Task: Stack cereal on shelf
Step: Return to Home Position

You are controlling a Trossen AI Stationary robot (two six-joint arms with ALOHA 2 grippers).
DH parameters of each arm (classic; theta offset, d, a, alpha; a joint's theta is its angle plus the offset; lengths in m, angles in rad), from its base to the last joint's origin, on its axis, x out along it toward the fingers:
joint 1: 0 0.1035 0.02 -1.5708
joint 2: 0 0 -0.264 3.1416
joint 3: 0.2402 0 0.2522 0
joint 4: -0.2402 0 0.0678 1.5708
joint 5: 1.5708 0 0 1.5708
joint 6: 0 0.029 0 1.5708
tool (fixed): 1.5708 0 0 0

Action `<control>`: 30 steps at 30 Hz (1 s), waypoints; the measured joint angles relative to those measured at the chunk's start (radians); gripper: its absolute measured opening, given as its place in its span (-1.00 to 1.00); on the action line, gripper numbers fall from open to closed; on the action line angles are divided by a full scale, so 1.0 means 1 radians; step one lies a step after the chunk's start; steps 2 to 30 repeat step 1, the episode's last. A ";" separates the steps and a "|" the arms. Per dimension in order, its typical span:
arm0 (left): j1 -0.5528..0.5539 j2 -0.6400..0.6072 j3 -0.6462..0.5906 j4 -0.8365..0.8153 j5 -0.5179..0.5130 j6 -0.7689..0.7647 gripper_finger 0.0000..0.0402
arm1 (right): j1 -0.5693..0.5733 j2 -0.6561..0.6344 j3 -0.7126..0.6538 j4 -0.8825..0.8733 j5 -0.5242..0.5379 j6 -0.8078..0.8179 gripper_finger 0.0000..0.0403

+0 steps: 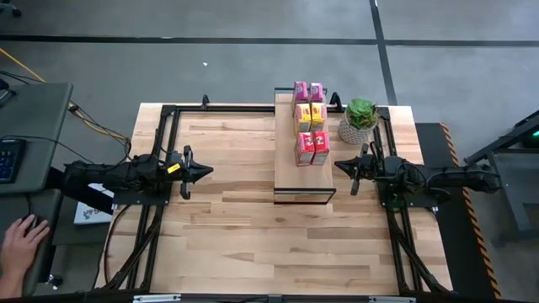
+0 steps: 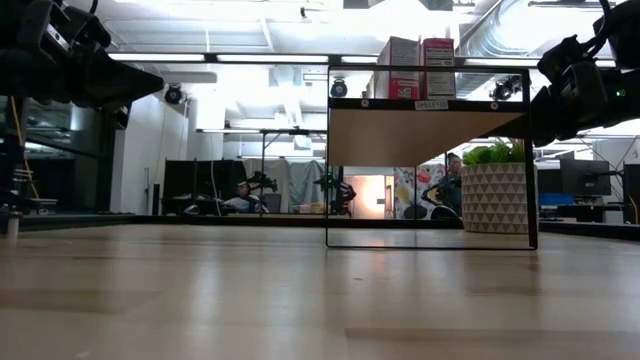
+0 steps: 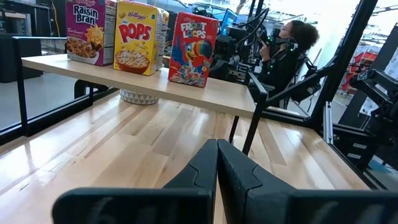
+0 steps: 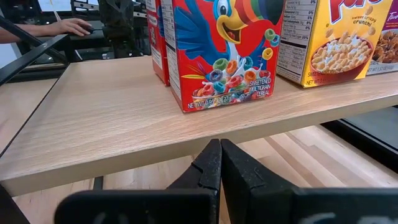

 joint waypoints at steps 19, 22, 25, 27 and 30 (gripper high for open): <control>0.000 0.000 0.000 0.000 0.000 0.000 -0.98 | 0.000 0.000 0.000 0.000 0.000 0.000 -1.00; 0.000 0.000 0.000 0.000 0.000 0.000 -0.98 | 0.000 0.000 0.000 0.000 0.000 0.000 -1.00; 0.000 0.000 0.000 0.000 0.000 0.000 -0.98 | 0.000 0.000 0.000 0.000 0.000 0.000 -1.00; 0.000 0.000 0.000 0.000 0.000 0.000 -0.98 | 0.000 0.000 0.000 0.000 0.000 0.000 -1.00; 0.000 0.000 0.000 0.000 0.000 0.000 -0.98 | 0.000 0.000 0.000 0.000 0.000 0.000 -1.00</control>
